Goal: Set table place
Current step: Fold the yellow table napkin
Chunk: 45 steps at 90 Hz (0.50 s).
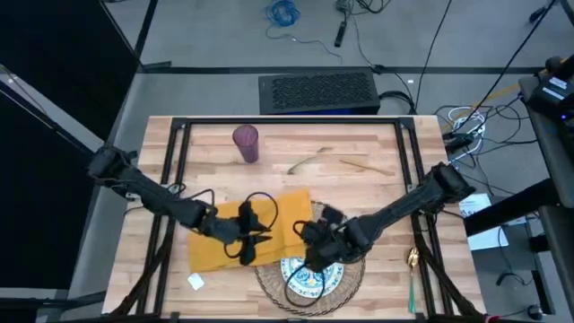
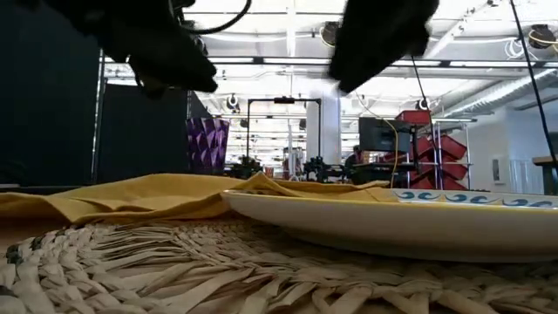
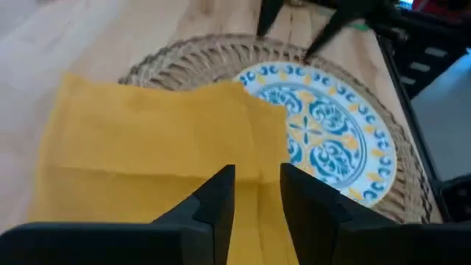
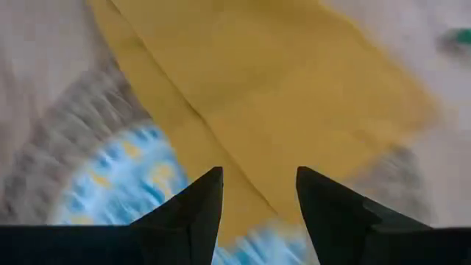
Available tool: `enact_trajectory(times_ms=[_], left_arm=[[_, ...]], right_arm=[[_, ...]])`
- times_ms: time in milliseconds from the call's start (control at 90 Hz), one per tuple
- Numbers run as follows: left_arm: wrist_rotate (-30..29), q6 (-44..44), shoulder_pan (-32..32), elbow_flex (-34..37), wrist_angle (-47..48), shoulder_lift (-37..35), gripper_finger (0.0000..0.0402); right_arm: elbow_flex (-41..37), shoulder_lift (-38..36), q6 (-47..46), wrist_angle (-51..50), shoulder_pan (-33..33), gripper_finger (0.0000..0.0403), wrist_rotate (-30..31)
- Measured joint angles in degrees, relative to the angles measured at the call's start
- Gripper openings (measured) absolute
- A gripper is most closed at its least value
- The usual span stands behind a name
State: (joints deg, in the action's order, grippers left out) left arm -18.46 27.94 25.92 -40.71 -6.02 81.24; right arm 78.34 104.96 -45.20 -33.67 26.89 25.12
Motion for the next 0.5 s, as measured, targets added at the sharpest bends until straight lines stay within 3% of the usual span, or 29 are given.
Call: enact_trajectory(times_ms=[67,400,500], left_arm=[[-0.64,0.09,0.57,0.00,1.23,0.02,0.0093],[-3.47,-3.22,2.28,0.00,2.71,0.02,0.0093],[-5.36,-5.26,2.25,0.00,3.16,0.02,0.0093]], right_arm=[[-2.74,0.38,-0.60,2.60,-0.32,0.0160,0.09],[-6.01,0.93,-2.21,-5.52,1.11,0.0141,-0.15],[-6.84,0.90,-3.95,-5.34,0.96,0.0133,-2.83]])
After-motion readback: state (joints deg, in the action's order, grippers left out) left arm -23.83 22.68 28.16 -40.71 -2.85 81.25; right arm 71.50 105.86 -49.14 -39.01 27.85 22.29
